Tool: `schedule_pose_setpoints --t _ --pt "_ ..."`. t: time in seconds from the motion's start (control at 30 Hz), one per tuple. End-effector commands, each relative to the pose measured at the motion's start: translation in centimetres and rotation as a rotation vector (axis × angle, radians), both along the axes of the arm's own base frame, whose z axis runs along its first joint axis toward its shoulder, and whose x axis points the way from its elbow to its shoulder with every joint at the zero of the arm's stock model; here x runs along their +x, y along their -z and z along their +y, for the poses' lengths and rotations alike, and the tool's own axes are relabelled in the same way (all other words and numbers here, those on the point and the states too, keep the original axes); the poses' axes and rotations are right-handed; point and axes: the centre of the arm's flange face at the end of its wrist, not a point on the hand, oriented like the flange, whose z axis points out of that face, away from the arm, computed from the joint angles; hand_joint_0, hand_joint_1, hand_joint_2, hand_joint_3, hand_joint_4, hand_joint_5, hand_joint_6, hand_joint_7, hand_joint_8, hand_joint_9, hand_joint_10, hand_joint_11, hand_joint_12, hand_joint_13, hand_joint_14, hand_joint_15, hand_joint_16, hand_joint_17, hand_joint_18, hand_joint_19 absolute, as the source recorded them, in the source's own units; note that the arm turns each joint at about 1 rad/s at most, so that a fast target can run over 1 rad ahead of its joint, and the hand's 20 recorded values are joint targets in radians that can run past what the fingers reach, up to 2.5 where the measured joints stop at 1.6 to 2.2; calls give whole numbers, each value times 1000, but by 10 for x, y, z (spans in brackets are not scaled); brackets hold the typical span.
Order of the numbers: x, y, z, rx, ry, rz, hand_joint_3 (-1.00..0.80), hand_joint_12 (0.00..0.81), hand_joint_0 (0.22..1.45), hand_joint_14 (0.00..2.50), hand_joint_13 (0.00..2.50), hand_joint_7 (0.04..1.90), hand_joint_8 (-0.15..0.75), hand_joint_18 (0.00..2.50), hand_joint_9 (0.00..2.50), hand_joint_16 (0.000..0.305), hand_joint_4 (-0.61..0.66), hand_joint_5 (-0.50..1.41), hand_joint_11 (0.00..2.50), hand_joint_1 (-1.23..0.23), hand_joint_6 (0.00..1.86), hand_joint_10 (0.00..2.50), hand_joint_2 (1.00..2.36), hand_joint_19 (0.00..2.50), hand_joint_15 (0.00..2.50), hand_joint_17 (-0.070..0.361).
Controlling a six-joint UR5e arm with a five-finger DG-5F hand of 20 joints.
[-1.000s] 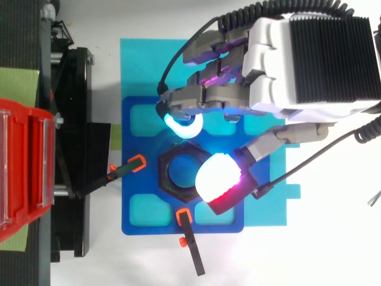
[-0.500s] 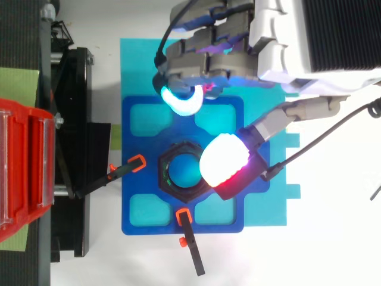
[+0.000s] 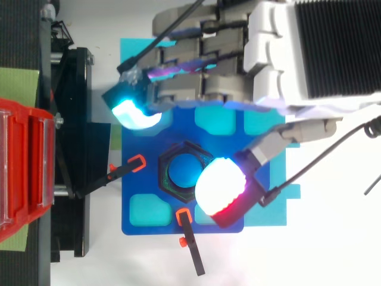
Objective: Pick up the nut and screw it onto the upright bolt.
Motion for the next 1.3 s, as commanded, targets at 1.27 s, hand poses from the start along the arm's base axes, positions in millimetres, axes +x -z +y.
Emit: schedule_pose_setpoints --t 1.27 --pt "7 36 21 36 -25 68 -500 173 529 0 635 1051 232 330 873 16 242 -49 0 -186 505 0 1000 0 0 35"
